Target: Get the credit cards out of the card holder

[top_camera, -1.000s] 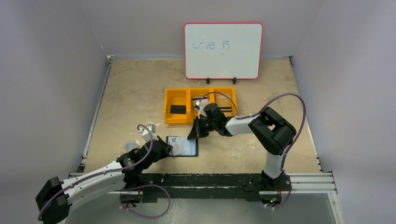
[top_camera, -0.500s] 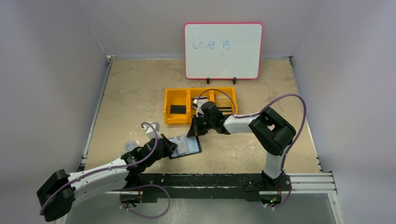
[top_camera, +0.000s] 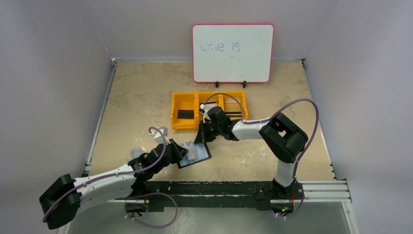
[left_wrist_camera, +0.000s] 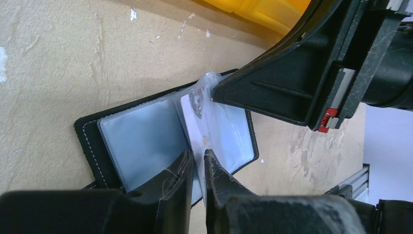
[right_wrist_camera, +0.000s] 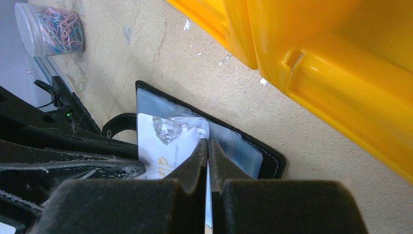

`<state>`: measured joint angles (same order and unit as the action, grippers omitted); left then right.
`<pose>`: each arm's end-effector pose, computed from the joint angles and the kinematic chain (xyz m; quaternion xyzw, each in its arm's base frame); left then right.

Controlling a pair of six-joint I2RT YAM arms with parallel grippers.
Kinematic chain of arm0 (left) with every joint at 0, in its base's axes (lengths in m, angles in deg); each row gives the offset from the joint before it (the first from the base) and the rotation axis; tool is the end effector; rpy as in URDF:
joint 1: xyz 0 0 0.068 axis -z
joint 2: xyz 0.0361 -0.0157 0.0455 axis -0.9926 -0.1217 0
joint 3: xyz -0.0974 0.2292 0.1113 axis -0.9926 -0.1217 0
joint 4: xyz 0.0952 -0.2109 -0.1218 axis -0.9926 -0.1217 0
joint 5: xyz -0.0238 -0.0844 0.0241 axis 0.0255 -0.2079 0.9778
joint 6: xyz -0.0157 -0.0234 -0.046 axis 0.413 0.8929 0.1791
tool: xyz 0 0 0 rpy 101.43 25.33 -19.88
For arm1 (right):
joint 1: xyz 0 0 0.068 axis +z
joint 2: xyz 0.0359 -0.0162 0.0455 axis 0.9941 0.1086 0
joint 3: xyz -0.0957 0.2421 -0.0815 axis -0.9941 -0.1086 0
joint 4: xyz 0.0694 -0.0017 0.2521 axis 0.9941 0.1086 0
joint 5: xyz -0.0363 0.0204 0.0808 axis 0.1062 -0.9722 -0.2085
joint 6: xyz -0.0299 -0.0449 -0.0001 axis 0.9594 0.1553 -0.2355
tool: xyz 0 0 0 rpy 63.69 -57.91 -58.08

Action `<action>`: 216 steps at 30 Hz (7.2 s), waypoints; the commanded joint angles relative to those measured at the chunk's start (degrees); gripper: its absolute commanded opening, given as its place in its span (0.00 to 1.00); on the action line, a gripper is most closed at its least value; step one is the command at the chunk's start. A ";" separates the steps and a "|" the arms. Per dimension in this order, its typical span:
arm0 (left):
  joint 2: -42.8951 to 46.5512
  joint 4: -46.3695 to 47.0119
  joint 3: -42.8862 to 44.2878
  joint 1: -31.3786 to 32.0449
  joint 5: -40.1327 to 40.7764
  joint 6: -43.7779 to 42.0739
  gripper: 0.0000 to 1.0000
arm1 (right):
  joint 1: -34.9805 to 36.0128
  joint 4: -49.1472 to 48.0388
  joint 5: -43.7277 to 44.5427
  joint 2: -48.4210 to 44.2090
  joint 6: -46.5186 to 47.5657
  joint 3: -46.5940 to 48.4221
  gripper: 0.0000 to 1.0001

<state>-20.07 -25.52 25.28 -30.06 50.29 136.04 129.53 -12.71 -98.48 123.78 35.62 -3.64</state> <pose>0.1030 -0.1169 0.1412 -0.1735 0.8504 -0.3339 0.3678 0.2499 0.2761 0.1430 -0.1506 0.8682 0.4218 0.2135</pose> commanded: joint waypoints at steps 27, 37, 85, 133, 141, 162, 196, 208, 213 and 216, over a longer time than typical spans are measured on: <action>8.81 -20.27 5.58 0.04 5.90 0.99 0.00 | 0.21 6.40 8.65 -1.51 -0.54 1.00 0.00; 12.87 -28.11 11.68 0.01 7.06 -1.14 0.00 | 0.21 6.66 8.26 -9.24 2.18 1.82 0.25; 13.61 7.11 13.06 0.00 1.22 -9.31 0.00 | -7.06 -39.06 -14.90 -27.38 -13.65 -17.17 0.56; 13.63 9.46 10.60 0.03 4.21 -11.15 0.32 | -9.26 -43.72 -22.00 -26.22 -16.37 -14.75 0.00; 15.88 -6.13 15.16 0.04 11.19 -11.18 0.50 | -9.24 -17.25 -0.44 -32.68 0.14 -9.74 0.00; 17.32 -23.46 17.90 0.04 17.82 -8.05 0.72 | -6.26 -1.01 24.49 -20.80 50.23 5.11 0.00; 31.65 -38.96 22.54 -0.02 25.76 -9.32 0.74 | -2.08 2.53 41.09 5.35 77.77 20.86 0.02; 32.16 -40.15 23.17 0.01 25.40 -8.54 0.74 | -1.55 5.50 38.87 6.16 80.27 21.87 0.18; 31.94 -40.22 23.00 0.03 24.82 -8.39 0.74 | -1.60 8.42 36.86 5.88 79.04 22.63 0.32; 32.06 -40.37 22.99 -0.01 24.45 -8.17 0.74 | -1.48 10.08 38.13 5.55 78.26 23.69 0.32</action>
<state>11.69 -66.29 45.98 -30.02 75.01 127.53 127.71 -4.97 -60.19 130.21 114.85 16.66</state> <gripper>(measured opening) 0.739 0.316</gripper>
